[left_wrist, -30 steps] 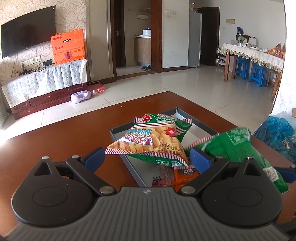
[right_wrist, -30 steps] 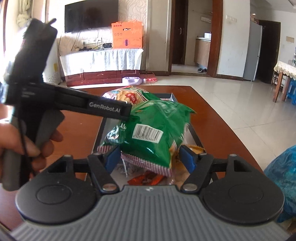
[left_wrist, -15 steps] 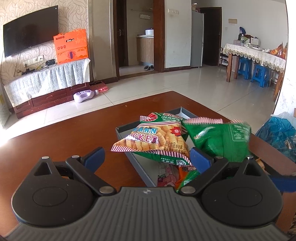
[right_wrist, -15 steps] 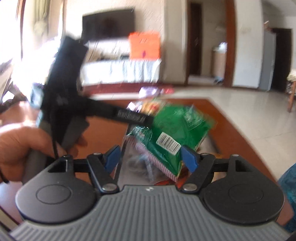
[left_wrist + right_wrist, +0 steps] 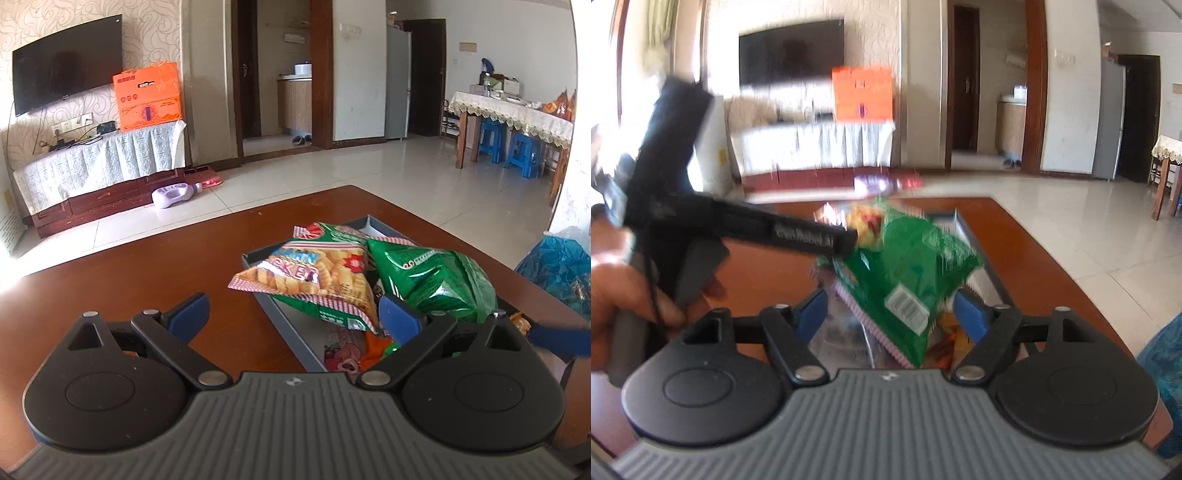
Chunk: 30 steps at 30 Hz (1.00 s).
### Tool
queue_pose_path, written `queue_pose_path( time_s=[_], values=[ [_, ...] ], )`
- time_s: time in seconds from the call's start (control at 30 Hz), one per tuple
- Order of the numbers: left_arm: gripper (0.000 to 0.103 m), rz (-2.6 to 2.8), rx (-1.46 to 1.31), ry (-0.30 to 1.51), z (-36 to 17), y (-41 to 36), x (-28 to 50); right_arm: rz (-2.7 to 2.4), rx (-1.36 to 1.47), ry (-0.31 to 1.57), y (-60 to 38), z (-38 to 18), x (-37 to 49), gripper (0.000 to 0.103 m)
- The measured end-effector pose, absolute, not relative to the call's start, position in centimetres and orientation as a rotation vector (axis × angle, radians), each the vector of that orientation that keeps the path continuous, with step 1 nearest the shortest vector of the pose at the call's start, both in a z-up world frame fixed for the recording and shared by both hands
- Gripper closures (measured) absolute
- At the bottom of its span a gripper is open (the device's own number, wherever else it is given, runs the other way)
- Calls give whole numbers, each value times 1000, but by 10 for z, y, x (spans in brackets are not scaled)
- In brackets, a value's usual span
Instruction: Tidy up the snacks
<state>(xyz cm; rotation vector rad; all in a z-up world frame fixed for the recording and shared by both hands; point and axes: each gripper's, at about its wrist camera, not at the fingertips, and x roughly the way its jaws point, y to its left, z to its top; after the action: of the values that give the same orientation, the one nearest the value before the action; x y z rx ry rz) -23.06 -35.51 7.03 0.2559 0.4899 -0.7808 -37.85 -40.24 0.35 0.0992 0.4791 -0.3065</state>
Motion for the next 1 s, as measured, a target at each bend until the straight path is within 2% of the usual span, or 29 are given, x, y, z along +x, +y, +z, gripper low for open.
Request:
queue_pose_path(
  time_s=[0.07, 0.17, 0.3, 0.73, 0.83, 1.0],
  values=[
    [3, -779, 274, 487, 68, -357, -233, -316, 78, 535, -402, -2, -371, 26],
    [3, -775, 274, 488, 67, -358, -236, -307, 87, 449, -400, 7, -381, 25],
    [3, -760, 260, 489, 67, -356, -243, -304, 79, 511, -402, 2, -375, 25],
    [2, -665, 203, 493, 92, -311, -303, -313, 191, 400, -395, 14, -426, 24],
    [0, -661, 190, 451, 101, -294, -327, -338, 174, 346, -380, 20, -446, 23],
    [0, -637, 217, 377, 116, -270, -373, -401, 100, 363, -352, 27, -469, 23]
  ],
)
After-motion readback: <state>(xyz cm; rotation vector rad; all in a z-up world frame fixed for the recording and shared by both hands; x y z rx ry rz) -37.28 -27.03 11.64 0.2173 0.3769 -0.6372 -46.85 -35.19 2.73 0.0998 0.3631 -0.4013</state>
